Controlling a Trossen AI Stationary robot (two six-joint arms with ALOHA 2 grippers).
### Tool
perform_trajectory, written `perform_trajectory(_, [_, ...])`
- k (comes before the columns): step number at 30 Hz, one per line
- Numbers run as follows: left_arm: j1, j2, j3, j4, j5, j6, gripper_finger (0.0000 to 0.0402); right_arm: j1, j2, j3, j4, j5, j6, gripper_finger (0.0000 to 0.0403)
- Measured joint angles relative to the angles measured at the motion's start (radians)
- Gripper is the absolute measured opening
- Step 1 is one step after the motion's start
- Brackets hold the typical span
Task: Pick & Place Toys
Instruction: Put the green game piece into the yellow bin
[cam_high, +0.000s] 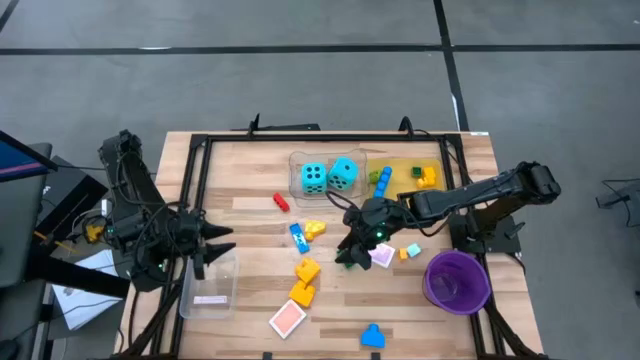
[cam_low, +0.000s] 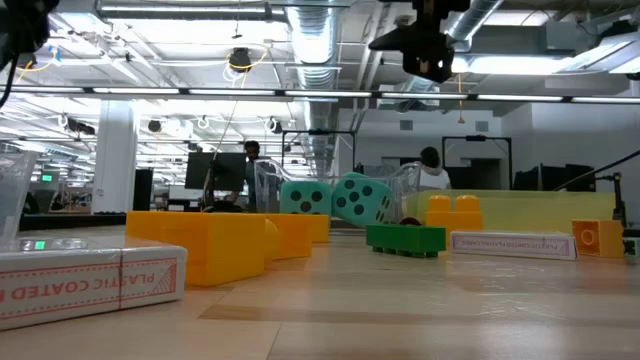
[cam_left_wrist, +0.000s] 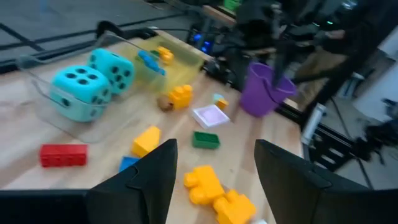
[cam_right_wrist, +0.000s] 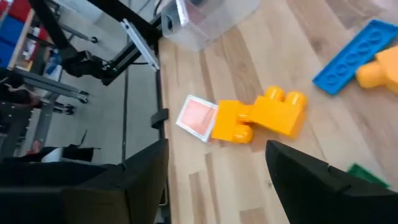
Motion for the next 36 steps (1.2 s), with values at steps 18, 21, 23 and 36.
perform_trajectory(18, [0.403, 0.000, 0.001, 0.973, -0.001, 1.015, 0.0209, 0.055, 0.167, 0.003, -0.205, 0.017, 0.336, 0.0260])
perform_trajectory(21, [0.472, -0.001, 0.001, 1.082, -0.004, 1.095, 0.0209, 0.083, 0.170, -0.001, -0.261, 0.035, 0.341, 0.0260])
perform_trajectory(23, [0.511, 0.000, 0.001, 1.106, -0.002, 1.122, 0.0209, 0.099, 0.173, 0.002, -0.283, 0.067, 0.359, 0.0260])
perform_trajectory(36, [0.630, 0.003, 0.001, 1.094, 0.136, 1.123, 0.0209, 0.105, 0.173, 0.001, -0.291, 0.309, 0.486, 0.0260])
